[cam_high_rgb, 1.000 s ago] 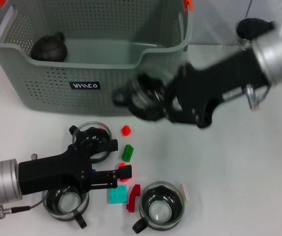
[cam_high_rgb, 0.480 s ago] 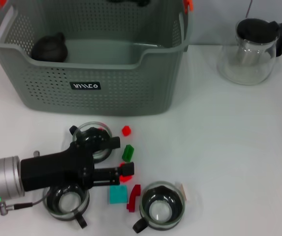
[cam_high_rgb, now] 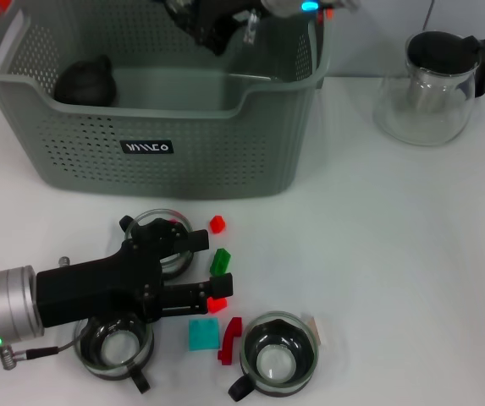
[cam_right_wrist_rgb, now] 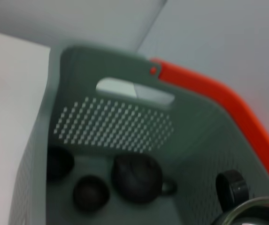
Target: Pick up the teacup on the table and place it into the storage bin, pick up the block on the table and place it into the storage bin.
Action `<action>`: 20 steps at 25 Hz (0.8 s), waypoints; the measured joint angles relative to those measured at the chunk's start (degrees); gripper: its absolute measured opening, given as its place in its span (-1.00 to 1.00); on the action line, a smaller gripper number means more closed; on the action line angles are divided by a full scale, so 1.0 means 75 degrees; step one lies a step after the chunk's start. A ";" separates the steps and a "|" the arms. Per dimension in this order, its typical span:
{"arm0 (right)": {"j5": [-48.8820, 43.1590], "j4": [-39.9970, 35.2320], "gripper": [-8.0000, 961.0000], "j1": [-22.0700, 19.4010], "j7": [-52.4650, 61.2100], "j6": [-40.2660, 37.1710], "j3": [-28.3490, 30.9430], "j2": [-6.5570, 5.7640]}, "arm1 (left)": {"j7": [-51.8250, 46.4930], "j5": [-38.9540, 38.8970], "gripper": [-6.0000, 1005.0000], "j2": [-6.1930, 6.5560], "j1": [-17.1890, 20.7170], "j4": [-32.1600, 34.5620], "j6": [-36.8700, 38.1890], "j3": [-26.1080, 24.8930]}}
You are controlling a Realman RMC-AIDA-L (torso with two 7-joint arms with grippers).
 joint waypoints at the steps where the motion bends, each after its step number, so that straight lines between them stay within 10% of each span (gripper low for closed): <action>1: 0.0004 0.0076 -0.70 -0.0015 -0.0008 0.0078 -0.0024 0.0001 | 0.0001 0.0000 0.86 0.0000 0.0001 0.0000 0.0009 0.0000; 20: -0.0002 0.0079 -0.59 -0.0484 0.0068 0.0209 -0.0042 -0.0009 | 0.0013 -0.0003 0.86 0.0000 0.0003 0.0000 -0.0032 0.0000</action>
